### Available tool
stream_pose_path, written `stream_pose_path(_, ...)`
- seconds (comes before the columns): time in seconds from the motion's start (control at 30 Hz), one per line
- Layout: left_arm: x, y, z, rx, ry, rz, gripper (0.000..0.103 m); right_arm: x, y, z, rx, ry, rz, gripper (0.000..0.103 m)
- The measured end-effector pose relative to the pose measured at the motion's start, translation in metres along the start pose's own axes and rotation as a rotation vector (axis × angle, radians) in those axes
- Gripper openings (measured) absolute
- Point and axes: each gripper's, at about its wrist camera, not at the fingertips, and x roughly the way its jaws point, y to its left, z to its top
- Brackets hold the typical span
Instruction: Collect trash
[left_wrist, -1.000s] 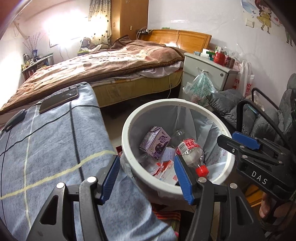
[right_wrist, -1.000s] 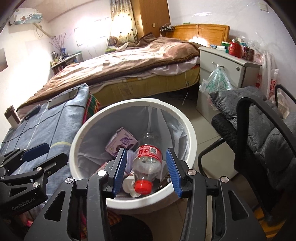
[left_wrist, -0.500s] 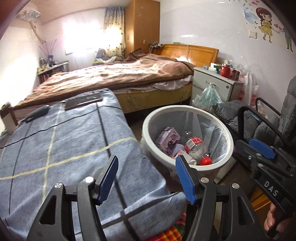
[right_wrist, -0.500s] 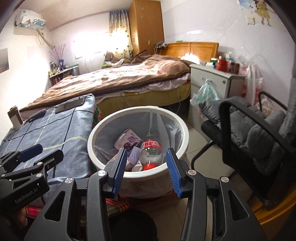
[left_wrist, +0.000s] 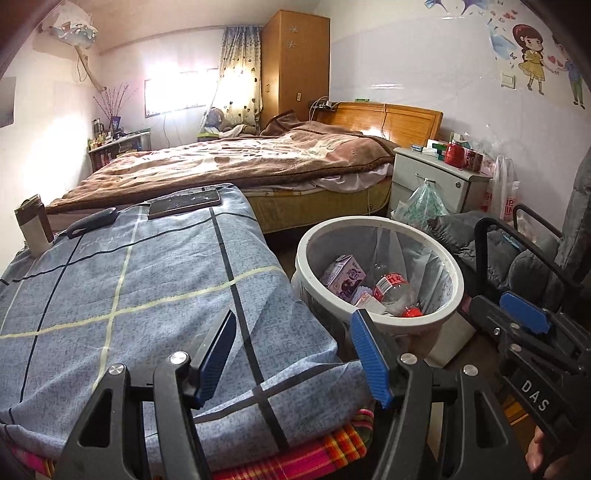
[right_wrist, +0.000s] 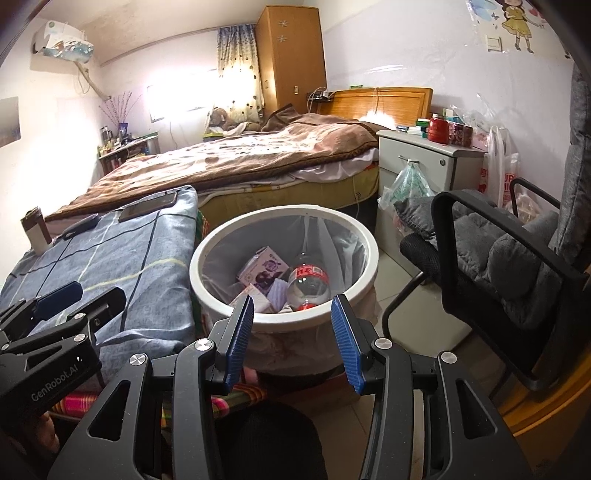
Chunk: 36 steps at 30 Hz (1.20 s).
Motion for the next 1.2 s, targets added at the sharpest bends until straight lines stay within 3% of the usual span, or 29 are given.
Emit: stream_pose_path(1.2, -0.0062, 0.0047, 0.0010, -0.004, -0.006, 0.009, 0.068, -0.0042, 0.0067, -0.0036, 0.010, 0.000, 0.002, 0.046)
